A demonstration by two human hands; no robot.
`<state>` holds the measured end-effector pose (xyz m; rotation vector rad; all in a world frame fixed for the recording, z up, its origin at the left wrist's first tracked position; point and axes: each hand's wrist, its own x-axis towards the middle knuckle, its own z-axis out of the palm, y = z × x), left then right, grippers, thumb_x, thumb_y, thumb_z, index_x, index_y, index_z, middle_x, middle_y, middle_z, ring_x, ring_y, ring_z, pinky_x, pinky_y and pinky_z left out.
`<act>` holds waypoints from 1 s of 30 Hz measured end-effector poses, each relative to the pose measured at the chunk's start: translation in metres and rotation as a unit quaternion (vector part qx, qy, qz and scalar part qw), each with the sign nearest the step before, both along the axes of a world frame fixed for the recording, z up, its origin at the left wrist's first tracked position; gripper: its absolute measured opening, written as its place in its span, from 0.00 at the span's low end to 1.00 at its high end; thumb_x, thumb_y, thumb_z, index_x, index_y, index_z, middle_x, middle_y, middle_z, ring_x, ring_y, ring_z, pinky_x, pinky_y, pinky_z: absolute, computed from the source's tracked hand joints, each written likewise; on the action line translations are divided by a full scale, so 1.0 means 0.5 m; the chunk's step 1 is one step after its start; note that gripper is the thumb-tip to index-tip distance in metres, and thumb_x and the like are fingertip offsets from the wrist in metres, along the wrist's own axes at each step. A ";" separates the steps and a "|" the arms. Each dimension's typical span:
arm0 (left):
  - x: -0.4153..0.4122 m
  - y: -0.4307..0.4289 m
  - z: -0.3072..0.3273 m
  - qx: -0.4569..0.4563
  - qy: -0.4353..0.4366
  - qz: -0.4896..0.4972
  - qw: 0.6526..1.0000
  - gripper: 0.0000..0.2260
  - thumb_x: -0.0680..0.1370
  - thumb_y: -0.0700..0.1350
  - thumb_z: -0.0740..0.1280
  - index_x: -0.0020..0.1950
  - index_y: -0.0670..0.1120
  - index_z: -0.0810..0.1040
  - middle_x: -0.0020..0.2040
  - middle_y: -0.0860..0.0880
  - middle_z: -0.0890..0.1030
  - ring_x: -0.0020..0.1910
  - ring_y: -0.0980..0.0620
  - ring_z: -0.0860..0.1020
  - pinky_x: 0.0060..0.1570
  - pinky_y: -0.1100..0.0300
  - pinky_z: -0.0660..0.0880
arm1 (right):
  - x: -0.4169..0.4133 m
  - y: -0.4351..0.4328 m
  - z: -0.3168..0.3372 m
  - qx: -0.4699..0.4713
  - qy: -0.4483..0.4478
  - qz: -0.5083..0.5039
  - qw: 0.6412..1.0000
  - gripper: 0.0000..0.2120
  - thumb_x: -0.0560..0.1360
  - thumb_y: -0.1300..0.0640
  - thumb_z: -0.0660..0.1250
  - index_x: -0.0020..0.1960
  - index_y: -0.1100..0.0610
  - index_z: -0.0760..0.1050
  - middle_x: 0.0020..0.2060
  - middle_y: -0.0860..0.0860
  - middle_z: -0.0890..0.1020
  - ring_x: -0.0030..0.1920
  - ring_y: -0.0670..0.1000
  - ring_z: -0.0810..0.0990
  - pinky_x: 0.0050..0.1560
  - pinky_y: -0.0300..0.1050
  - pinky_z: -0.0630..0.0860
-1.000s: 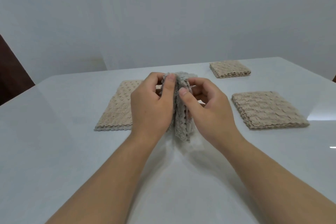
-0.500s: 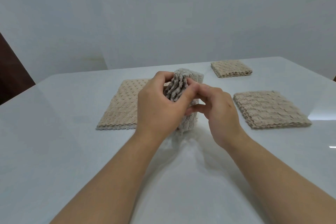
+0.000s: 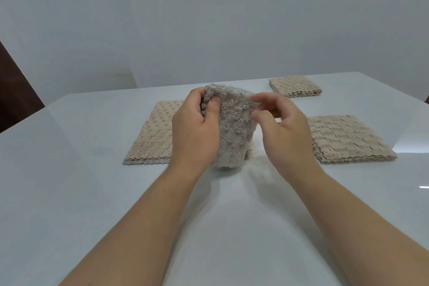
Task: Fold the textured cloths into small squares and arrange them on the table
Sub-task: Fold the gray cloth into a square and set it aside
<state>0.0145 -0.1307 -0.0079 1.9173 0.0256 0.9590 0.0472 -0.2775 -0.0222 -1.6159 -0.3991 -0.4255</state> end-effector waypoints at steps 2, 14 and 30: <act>0.005 0.009 0.002 0.012 -0.002 -0.010 1.000 0.04 0.84 0.45 0.64 0.51 0.51 0.78 0.39 0.59 0.79 0.38 0.64 0.76 0.39 0.72 0.69 | 0.005 -0.009 0.000 -0.047 -0.036 -0.065 0.996 0.11 0.76 0.54 0.70 0.56 0.43 0.80 0.51 0.44 0.77 0.51 0.43 0.76 0.51 0.31 0.70; 0.020 0.044 0.000 -0.023 0.012 -0.082 0.996 0.05 0.82 0.49 0.63 0.52 0.56 0.79 0.44 0.59 0.82 0.45 0.58 0.80 0.49 0.56 0.77 | 0.021 -0.042 0.007 -0.166 -0.011 0.009 0.986 0.29 0.78 0.32 0.61 0.39 0.58 0.79 0.41 0.51 0.80 0.45 0.47 0.77 0.46 0.40 0.70; 0.034 0.057 -0.032 -0.062 0.251 -0.175 0.950 0.19 0.78 0.59 0.64 0.53 0.42 0.78 0.42 0.37 0.79 0.39 0.45 0.73 0.43 0.47 0.71 | 0.013 -0.063 0.029 0.086 0.096 0.348 0.929 0.28 0.66 0.41 0.78 0.49 0.65 0.80 0.43 0.57 0.72 0.42 0.58 0.66 0.40 0.48 0.60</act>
